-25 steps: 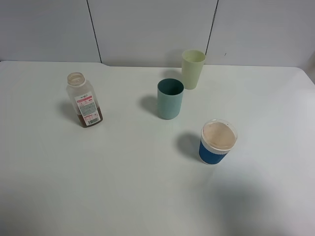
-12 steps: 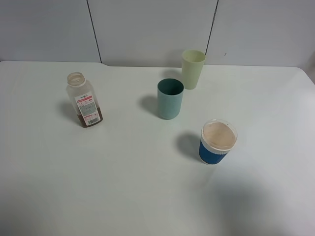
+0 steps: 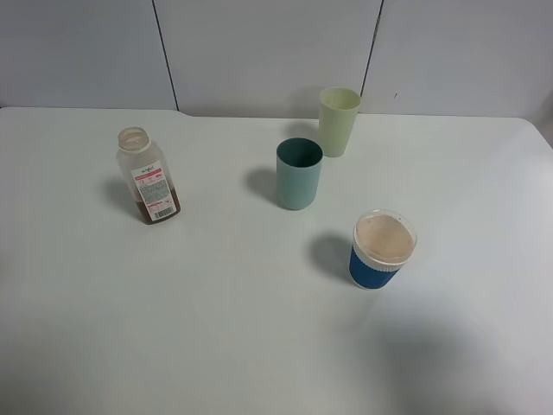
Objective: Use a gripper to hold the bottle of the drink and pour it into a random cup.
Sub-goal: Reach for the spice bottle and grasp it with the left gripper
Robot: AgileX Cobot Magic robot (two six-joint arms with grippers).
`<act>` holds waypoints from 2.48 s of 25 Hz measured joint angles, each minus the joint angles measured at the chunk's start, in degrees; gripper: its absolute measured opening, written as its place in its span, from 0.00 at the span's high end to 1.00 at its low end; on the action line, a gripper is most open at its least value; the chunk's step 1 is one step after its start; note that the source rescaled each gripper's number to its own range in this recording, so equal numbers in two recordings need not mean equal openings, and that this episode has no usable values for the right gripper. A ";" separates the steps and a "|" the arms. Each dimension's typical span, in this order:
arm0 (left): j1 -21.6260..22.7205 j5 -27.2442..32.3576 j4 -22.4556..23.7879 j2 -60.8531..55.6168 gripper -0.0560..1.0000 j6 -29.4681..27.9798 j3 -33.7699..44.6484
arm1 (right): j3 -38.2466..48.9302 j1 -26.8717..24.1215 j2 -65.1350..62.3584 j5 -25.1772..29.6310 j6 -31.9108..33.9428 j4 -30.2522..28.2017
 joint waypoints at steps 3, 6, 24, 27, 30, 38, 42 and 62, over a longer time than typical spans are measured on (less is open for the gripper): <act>-0.08 -0.86 1.39 2.24 0.01 0.08 0.00 | 0.00 0.00 0.00 0.00 0.00 0.00; -1.43 -0.99 1.90 4.03 0.01 0.08 0.00 | 0.00 0.00 0.00 0.00 0.00 0.00; -16.05 -6.10 5.84 14.80 0.01 0.24 0.24 | 0.00 0.00 0.00 0.00 0.00 0.00; -16.47 -6.94 5.53 16.99 0.01 0.24 0.85 | 0.00 0.00 0.00 0.00 0.00 0.00; -16.47 -11.76 4.61 19.28 0.01 0.24 2.66 | 0.00 0.00 0.00 0.00 0.00 0.00; -16.47 -28.12 1.24 23.21 0.01 0.16 8.60 | 0.00 0.00 0.00 0.00 0.00 0.00; -16.47 -35.39 0.94 23.21 0.01 -2.28 10.76 | 0.00 0.00 0.00 0.00 0.00 0.00; -16.47 -59.19 10.06 29.43 0.01 -12.67 15.61 | 0.00 0.00 0.00 0.00 0.00 0.00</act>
